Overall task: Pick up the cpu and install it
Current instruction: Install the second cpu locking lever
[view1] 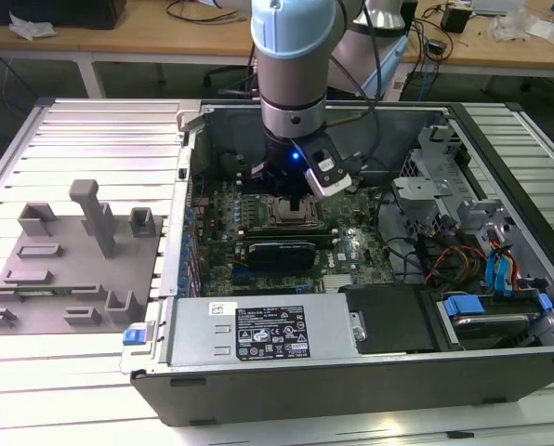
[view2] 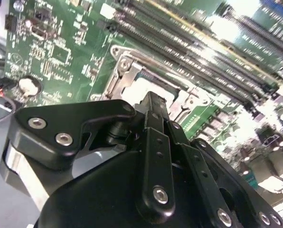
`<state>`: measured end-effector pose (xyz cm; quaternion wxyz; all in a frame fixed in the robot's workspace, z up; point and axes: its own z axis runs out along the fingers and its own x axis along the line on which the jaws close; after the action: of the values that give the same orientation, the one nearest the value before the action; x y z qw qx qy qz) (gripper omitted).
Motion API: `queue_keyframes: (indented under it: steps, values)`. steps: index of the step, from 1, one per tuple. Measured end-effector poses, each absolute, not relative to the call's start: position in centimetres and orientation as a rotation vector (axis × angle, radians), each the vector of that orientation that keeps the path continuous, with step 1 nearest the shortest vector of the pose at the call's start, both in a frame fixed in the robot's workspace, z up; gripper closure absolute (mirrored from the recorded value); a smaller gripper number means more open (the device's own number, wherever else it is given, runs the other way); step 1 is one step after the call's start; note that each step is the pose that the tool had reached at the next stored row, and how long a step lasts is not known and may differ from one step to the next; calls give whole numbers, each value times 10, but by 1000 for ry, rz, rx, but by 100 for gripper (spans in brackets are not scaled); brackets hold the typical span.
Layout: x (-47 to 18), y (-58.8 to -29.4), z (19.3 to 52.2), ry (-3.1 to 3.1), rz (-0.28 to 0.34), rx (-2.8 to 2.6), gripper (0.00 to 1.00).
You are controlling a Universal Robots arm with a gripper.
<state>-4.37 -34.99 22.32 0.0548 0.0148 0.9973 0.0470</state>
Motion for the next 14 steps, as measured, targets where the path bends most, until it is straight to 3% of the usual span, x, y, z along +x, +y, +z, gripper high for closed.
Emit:
queue_keyframes:
  steps: [2,14]
  values:
    - [-44,-344,224,3030,120,44,89]
    - [-43,-342,236,3030,113,44,89]
